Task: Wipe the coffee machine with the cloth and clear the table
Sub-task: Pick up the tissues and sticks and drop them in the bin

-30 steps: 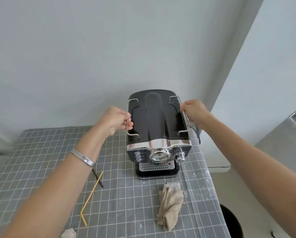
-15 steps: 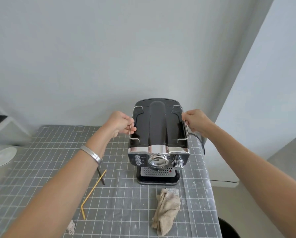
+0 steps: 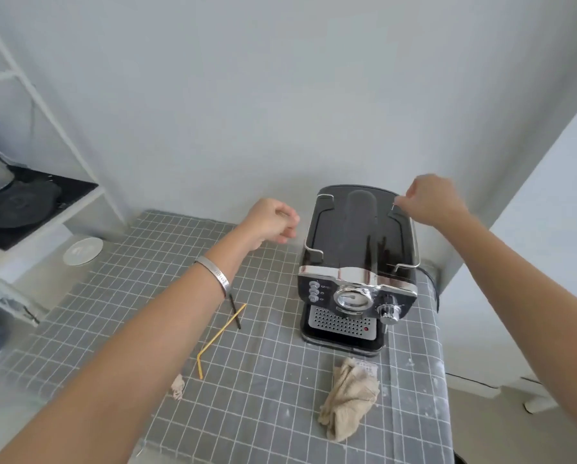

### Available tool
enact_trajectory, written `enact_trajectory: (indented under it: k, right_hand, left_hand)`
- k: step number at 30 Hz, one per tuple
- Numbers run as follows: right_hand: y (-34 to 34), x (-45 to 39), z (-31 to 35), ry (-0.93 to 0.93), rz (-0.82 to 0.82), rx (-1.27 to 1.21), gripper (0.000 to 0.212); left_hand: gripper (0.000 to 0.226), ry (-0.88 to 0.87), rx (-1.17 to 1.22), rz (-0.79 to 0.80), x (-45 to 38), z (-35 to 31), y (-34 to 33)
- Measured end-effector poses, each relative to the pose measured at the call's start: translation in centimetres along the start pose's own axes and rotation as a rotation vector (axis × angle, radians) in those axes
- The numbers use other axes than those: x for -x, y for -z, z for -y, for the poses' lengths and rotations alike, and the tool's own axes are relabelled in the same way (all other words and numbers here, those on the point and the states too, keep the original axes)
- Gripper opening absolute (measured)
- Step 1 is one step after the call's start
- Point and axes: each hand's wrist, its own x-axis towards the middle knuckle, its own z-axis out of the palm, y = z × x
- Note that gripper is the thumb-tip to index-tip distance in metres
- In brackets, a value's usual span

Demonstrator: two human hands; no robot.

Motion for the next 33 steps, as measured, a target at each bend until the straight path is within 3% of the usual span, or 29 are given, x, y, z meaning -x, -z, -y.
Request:
enact_trajectory:
  k: [3,7,10,13,18,21,26,29,33]
  right_hand:
    - [-0.3,1.0,5.6,0.175,-0.083,-0.104,0.021]
    - [-2.6,4.0,14.2,0.422,-0.027,-0.268,0.013]
    - [-7.0,5.7,19.6,0.553,0.100,-0.288,0.010]
    - [-13.4,6.6,23.2,0.563,0.288,-0.230,0.012]
    - [-24.9,7.6,25.7,0.484,0.585,-0.029,0.018]
    - [-30.3,7.8,26.0,0.420,0.668,0.052,0.017]
    - [-37.4,8.7,26.9,0.441,0.742,0.056,0.048]
    - [-40.9,9.4,27.4,0.577,0.759,0.129,0.062]
    - [-44.1,9.8,27.4,0.799,0.746,0.302,0.059]
  left_hand:
    - [0.020,-0.014,-0.082,-0.054,0.9,2.6,4.7]
    - [0.025,0.036,-0.278,-0.118,2.2,8.8,11.6]
    - [0.022,0.103,-0.452,-0.156,3.0,15.8,15.8]
    - [0.023,0.158,-0.578,-0.156,3.5,24.0,18.1]
    - [0.053,0.087,-0.747,0.066,4.9,35.6,16.3]
    - [0.046,-0.049,-0.699,0.077,5.9,39.9,15.0]
    - [0.022,-0.218,-0.573,-0.039,6.9,43.9,14.3]
    - [0.024,-0.273,-0.531,-0.080,7.6,44.6,14.3]
    - [0.038,-0.316,-0.489,-0.117,9.0,44.3,14.2]
